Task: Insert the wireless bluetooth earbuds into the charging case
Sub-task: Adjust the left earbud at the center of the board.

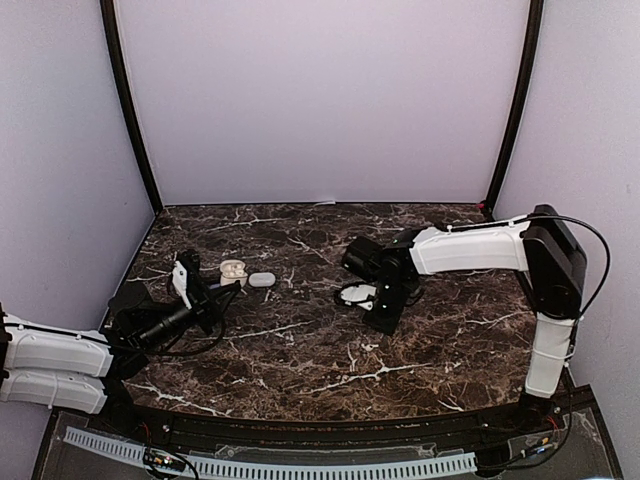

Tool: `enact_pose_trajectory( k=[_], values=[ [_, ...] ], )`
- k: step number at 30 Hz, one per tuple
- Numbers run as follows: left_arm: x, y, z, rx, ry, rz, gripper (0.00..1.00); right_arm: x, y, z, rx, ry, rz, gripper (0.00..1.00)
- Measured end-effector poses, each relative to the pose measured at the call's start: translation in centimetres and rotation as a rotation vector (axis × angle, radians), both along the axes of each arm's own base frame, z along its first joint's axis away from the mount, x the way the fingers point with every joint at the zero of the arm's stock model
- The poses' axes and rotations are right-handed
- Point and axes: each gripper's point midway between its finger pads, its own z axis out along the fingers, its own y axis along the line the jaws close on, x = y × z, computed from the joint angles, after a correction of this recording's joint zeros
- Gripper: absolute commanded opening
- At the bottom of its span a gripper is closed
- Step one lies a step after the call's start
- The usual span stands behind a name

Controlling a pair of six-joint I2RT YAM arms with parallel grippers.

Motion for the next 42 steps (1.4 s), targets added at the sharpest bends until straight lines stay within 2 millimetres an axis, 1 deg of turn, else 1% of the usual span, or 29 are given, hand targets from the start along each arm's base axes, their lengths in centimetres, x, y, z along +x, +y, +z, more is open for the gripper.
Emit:
enact_pose_trajectory(
  k=[5,11,19,24,26,29,33,36,38,40,42],
  values=[
    [0.0,0.0,-0.1,0.000,0.004,0.001,0.09,-1.1,-0.5,-1.2,-0.001,0.044,-0.025,0.00],
    [0.0,0.0,-0.1,0.001,0.005,0.001,0.09,-2.6,-0.2,-2.3,0.028,0.094,-0.031,0.00],
    [0.1,-0.1,-0.6,0.011,0.019,-0.003,0.09,-4.7,1.4,-2.3,0.080,0.148,-0.006,0.00],
    [0.1,-0.1,-0.7,0.014,0.021,-0.004,0.09,-7.0,3.1,-2.0,0.144,0.231,0.024,0.00],
    [0.1,-0.1,-0.7,0.014,0.021,-0.004,0.09,-7.4,3.3,-1.8,0.153,0.243,0.019,0.00],
    [0.1,-0.1,-0.8,0.015,0.023,-0.005,0.09,-7.3,3.2,-1.1,0.164,0.243,-0.004,0.00],
    [0.1,-0.2,-0.9,0.018,0.026,-0.008,0.09,-6.8,3.3,0.5,0.205,0.215,-0.005,0.08],
    [0.0,-0.2,-0.9,0.018,0.026,-0.011,0.09,-6.3,3.5,2.3,0.274,0.144,0.062,0.19],
    [0.0,-0.3,-1.0,0.018,0.026,-0.014,0.10,-6.3,3.4,3.0,0.318,0.085,0.129,0.25],
    [0.0,-0.3,-1.0,0.019,0.027,-0.016,0.10,-6.3,3.0,2.9,0.338,0.037,0.184,0.27],
    [0.0,-0.3,-1.0,0.020,0.028,-0.018,0.10,-6.5,2.6,2.2,0.345,0.002,0.258,0.27]
  ],
)
